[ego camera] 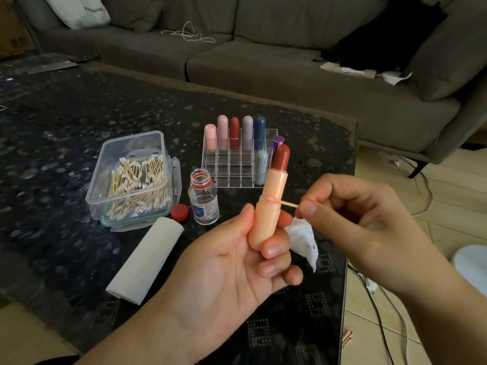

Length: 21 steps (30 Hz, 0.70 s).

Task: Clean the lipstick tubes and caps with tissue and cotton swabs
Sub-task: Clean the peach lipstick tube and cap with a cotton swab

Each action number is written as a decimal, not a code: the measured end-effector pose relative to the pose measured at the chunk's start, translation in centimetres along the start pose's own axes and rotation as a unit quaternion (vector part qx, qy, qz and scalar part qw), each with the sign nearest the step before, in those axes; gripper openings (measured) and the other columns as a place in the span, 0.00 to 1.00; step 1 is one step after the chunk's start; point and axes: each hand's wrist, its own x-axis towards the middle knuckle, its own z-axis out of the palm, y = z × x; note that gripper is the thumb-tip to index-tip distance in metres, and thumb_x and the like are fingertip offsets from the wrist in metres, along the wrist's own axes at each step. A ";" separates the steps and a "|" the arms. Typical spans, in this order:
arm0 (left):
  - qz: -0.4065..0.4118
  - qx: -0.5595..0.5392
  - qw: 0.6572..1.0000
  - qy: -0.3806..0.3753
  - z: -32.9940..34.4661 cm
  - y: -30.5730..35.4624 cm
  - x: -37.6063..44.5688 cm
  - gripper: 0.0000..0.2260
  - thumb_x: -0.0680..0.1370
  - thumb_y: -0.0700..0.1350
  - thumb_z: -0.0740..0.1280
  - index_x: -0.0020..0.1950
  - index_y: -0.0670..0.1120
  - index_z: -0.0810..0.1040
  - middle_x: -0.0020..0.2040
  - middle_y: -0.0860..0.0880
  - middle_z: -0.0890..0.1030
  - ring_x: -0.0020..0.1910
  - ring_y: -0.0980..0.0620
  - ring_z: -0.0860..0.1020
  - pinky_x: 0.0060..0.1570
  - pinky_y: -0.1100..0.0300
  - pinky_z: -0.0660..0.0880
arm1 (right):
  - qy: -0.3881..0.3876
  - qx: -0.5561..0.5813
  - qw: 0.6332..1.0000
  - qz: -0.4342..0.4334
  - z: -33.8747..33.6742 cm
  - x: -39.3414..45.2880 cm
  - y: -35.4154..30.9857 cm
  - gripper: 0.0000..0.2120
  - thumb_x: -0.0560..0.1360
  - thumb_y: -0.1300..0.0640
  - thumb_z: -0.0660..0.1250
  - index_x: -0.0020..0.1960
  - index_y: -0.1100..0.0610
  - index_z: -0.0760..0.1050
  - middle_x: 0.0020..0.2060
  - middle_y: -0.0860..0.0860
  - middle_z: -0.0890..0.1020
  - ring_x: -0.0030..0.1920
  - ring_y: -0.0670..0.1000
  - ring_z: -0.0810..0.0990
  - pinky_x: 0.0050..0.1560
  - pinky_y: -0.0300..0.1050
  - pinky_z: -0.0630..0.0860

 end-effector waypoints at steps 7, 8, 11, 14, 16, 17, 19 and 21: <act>0.010 -0.026 0.999 -0.031 -1.0 0.1 0.4 0.11 0.76 0.48 0.67 0.51 0.41 0.80 0.37 0.46 0.73 0.33 0.52 0.71 0.40 0.54 0.75 | 0.008 -0.005 1.000 0.023 0.1 0.0 0.0 0.11 0.69 0.47 0.67 0.38 0.56 0.77 0.24 0.50 0.68 0.25 0.42 0.64 0.28 0.31 0.63; 0.018 -0.006 1.000 -0.016 -1.2 0.1 0.5 0.10 0.75 0.47 0.68 0.51 0.42 0.80 0.37 0.46 0.74 0.33 0.51 0.72 0.39 0.54 0.75 | -0.001 -0.008 0.999 0.035 0.2 0.0 0.1 0.11 0.70 0.49 0.68 0.38 0.56 0.77 0.24 0.49 0.68 0.25 0.41 0.65 0.28 0.30 0.63; 0.039 0.094 0.990 0.102 -0.8 0.7 0.7 0.08 0.74 0.46 0.66 0.46 0.44 0.81 0.36 0.46 0.75 0.32 0.51 0.73 0.36 0.56 0.75 | -0.002 -0.019 0.997 0.079 0.2 0.2 0.2 0.12 0.73 0.48 0.69 0.37 0.56 0.78 0.24 0.47 0.69 0.24 0.41 0.65 0.27 0.31 0.63; 0.080 0.193 0.949 0.234 -0.7 1.4 0.9 0.07 0.72 0.43 0.65 0.48 0.42 0.77 0.35 0.46 0.79 0.32 0.52 0.76 0.36 0.57 0.74 | 0.003 -0.053 0.988 0.146 0.1 0.3 0.7 0.09 0.71 0.48 0.66 0.39 0.53 0.79 0.25 0.48 0.71 0.26 0.43 0.65 0.26 0.33 0.63; 0.102 0.282 0.909 0.291 -1.3 1.8 0.9 0.06 0.74 0.41 0.65 0.49 0.43 0.77 0.37 0.48 0.83 0.36 0.51 0.80 0.40 0.56 0.76 | -0.006 -0.100 0.977 0.188 -0.1 0.2 1.3 0.06 0.75 0.52 0.66 0.40 0.50 0.78 0.26 0.46 0.73 0.27 0.43 0.68 0.27 0.34 0.67; 0.107 0.326 0.887 0.308 -1.6 1.9 0.9 0.05 0.76 0.41 0.65 0.50 0.44 0.77 0.39 0.49 0.84 0.39 0.51 0.81 0.44 0.55 0.77 | -0.010 -0.125 0.971 0.205 -0.1 0.2 1.6 0.06 0.76 0.53 0.66 0.40 0.49 0.78 0.27 0.46 0.76 0.28 0.43 0.71 0.29 0.35 0.69; 0.107 0.404 0.846 0.330 -2.3 2.0 0.7 0.04 0.76 0.41 0.67 0.51 0.47 0.77 0.42 0.51 0.85 0.43 0.53 0.83 0.50 0.54 0.77 | -0.012 -0.170 0.958 0.231 -0.2 0.1 2.0 0.07 0.76 0.52 0.66 0.40 0.46 0.78 0.31 0.46 0.79 0.31 0.42 0.74 0.32 0.31 0.71; 0.092 0.464 0.810 0.347 -3.0 1.9 0.6 0.05 0.75 0.42 0.69 0.50 0.50 0.77 0.43 0.54 0.85 0.45 0.56 0.83 0.53 0.54 0.76 | -0.008 -0.203 0.949 0.239 -0.1 0.1 2.2 0.07 0.76 0.52 0.66 0.39 0.45 0.77 0.32 0.45 0.79 0.31 0.38 0.74 0.32 0.27 0.70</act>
